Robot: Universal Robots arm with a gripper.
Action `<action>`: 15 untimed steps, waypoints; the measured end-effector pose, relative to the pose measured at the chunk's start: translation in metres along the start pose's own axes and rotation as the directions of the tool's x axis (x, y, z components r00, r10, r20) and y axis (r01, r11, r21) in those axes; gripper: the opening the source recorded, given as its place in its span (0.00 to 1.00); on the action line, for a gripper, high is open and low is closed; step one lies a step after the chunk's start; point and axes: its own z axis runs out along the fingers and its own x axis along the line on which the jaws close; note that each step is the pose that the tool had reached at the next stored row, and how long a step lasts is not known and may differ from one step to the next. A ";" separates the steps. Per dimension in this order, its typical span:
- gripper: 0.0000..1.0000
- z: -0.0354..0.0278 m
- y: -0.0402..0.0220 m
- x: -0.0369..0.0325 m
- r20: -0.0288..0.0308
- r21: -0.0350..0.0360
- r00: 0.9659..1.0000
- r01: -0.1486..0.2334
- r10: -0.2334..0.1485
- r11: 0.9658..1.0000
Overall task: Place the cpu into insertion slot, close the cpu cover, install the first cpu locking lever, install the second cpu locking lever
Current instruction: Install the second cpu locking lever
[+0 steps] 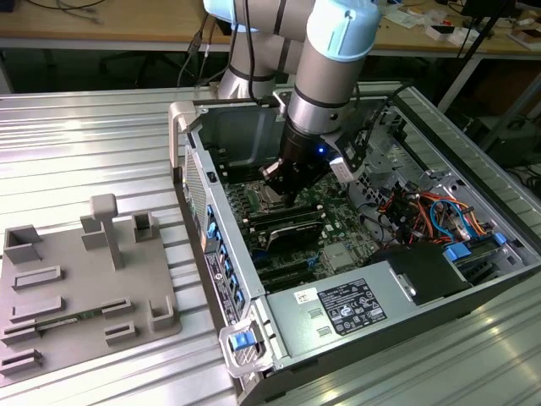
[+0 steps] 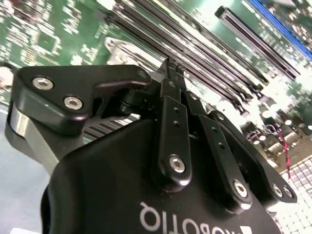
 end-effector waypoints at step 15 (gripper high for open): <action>0.11 0.0137 0.0089 0.0427 0.000 -0.020 1.000 -0.001 0.001 1.000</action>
